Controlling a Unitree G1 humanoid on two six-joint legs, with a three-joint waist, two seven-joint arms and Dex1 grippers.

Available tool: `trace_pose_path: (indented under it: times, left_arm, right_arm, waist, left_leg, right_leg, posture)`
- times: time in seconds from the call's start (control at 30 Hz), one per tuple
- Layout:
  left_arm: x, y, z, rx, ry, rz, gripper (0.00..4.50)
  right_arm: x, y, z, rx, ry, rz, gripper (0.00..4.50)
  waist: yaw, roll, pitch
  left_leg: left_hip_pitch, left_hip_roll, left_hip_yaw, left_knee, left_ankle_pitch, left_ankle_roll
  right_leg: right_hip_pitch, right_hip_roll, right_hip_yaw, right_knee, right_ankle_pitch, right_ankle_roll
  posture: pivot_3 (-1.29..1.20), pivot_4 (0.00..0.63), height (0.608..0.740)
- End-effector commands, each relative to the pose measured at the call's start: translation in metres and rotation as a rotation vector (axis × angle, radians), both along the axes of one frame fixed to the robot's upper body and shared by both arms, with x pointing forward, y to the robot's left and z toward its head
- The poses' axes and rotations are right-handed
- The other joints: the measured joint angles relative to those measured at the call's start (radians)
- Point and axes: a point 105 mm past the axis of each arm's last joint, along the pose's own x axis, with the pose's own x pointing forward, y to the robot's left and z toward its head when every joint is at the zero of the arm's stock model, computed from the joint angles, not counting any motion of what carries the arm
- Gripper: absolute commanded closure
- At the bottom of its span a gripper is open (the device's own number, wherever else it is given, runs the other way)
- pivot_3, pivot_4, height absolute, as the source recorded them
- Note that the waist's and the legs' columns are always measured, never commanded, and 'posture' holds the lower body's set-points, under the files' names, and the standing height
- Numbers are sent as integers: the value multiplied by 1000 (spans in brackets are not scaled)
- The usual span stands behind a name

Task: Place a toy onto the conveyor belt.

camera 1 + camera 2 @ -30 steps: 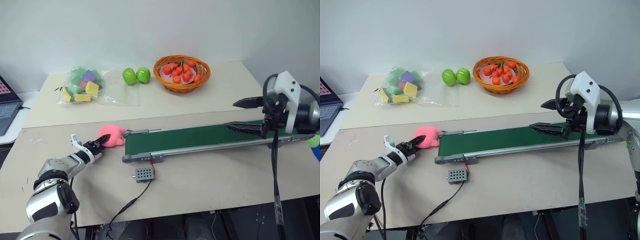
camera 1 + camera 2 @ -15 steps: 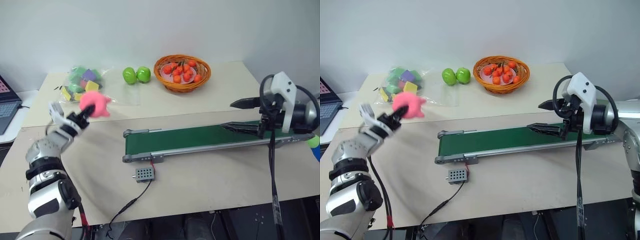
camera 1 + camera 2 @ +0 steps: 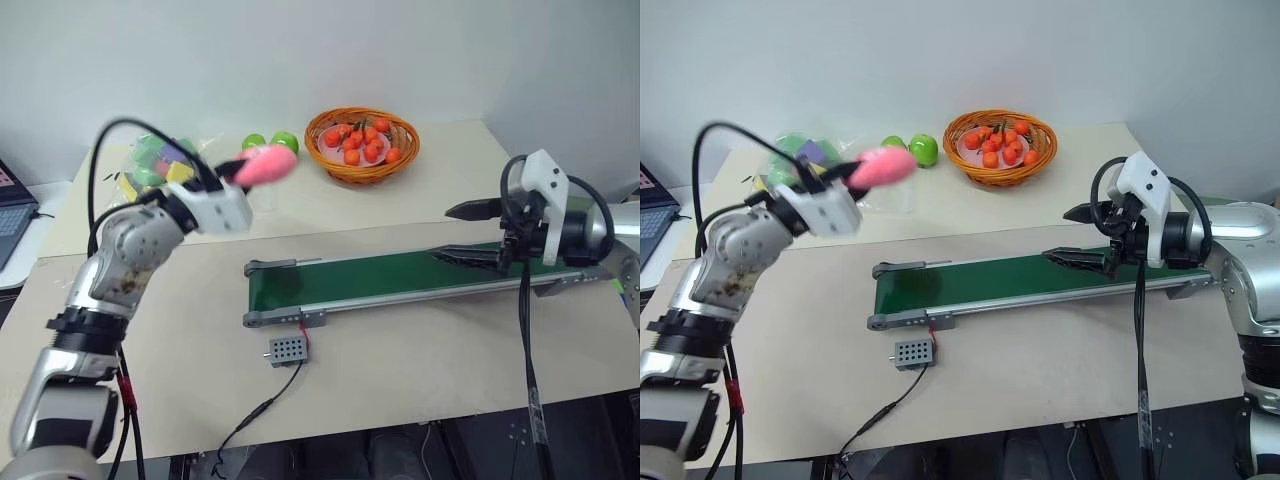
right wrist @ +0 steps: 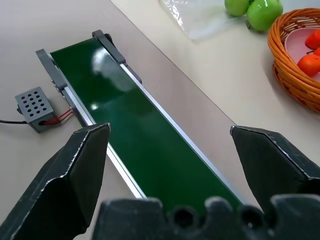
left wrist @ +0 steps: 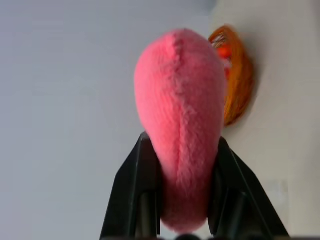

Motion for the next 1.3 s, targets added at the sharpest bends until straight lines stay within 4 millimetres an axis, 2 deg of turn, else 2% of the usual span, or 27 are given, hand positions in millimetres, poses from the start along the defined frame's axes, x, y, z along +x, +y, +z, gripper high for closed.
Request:
trace_pose_path:
  times: [0.03,0.13,0.2,0.33,0.53,0.7,0.97,1.1,1.2,1.27,1.3]
  left_arm:
    - [-18,2,-21,134,-99,-85,3426]
    - [-16,16,-52,227,-107,-27,3426]
    - [-16,18,-61,232,-123,-22,3426]
    - [-15,11,-64,214,-180,-56,3426]
    - [-12,-4,-81,184,-162,-111,3426]
    - [-7,-20,-81,132,-158,-135,3426]
    - [-17,-24,-100,137,-83,-178,3426]
    - [-20,-23,-99,120,-72,-197,3426]
    - [-21,-21,-101,132,-57,-199,2674]
    - [-21,-20,-102,137,-45,-198,2011]
    - [-22,-19,-103,135,-36,-200,1493]
  right_arm:
    - [-2,0,7,3,-49,-5,0]
    - [-2,-1,4,8,-48,-14,0]
    - [-3,-1,3,10,-48,-17,0]
    - [-4,-2,5,12,-51,-23,0]
    - [-5,-4,5,9,-53,-32,0]
    - [-8,-7,7,4,-61,-50,0]
    - [-16,-18,7,-11,-53,-94,0]
    - [-16,-17,8,-9,-58,-96,0]
    - [-15,-16,8,-6,-61,-95,0]
    - [-14,-15,8,-5,-62,-95,0]
    - [-14,-15,8,-5,-62,-95,0]
  waist:
    - [3,0,0]
    - [8,0,0]
    - [10,0,0]
    - [12,0,0]
    - [12,0,0]
    - [10,0,0]
    - [11,0,0]
    - [11,0,0]
    - [11,0,0]
    - [11,0,0]
    - [11,0,0]
  left_leg:
    - [0,0,0,0,0,0]
    - [0,0,0,0,0,0]
    - [0,-1,0,0,0,1]
    - [-1,-1,0,1,0,1]
    - [0,-1,0,1,0,1]
    - [0,-1,0,1,0,1]
    - [0,-1,0,1,0,1]
    - [0,0,0,2,0,1]
    - [0,0,0,2,0,1]
    - [0,0,0,2,0,1]
    - [0,0,0,2,0,1]
  right_leg:
    - [0,0,0,0,0,0]
    - [0,0,0,0,0,0]
    - [0,0,0,1,0,0]
    - [0,0,-1,2,0,0]
    - [0,0,-1,3,0,0]
    - [0,0,-1,3,0,0]
    - [0,0,-1,3,0,0]
    - [0,0,-1,4,0,0]
    - [0,0,0,4,0,0]
    - [0,0,0,4,0,0]
    - [0,0,-1,4,0,0]
  posture:
    - [0,150,740]
    - [0,150,740]
    - [0,150,740]
    - [0,150,740]
    - [0,150,740]
    - [0,150,740]
    - [0,150,740]
    - [0,150,740]
    - [0,150,740]
    - [0,150,740]
    - [0,150,740]
